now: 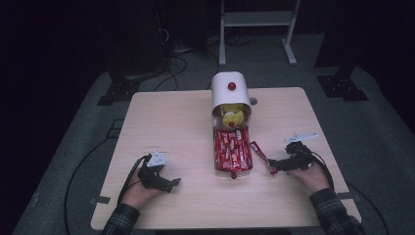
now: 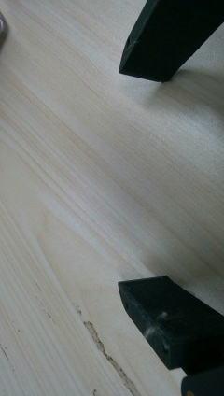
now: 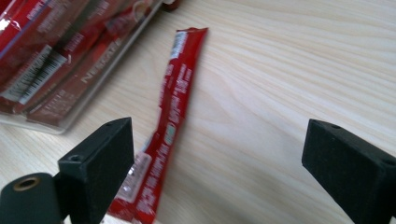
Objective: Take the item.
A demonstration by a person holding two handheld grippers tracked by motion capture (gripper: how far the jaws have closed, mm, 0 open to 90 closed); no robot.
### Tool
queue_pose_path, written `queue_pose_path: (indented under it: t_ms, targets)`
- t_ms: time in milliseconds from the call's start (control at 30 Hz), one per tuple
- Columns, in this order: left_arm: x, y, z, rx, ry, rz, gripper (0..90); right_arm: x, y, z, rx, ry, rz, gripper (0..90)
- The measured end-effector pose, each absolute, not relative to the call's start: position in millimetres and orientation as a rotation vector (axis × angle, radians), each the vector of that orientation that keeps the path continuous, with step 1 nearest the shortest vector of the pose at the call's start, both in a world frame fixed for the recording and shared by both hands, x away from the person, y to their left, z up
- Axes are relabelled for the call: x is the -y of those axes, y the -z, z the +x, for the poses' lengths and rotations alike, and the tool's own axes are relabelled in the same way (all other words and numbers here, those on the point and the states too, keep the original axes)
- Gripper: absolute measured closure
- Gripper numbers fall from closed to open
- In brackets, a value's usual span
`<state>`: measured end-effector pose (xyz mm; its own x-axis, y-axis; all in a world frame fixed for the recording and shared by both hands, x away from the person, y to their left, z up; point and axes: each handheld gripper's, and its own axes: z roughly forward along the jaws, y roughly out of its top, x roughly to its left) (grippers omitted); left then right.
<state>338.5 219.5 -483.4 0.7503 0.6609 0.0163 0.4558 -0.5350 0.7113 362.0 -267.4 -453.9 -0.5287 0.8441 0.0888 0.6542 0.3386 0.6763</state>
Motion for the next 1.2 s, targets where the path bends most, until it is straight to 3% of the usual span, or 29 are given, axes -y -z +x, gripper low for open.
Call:
queue_pose_path:
  t_ms: [367, 1200]
  targets:
    - [-219, 483, 339, -0.834, -0.369, 2.229, 0.0, 296, 458, 358, -2.249, -0.97, 1.395, 2.4]
    - [-219, 484, 339, -0.836, -0.37, 2.223, 0.0, 309, 481, 367, -2.214, -0.831, 1.439, 1.3]
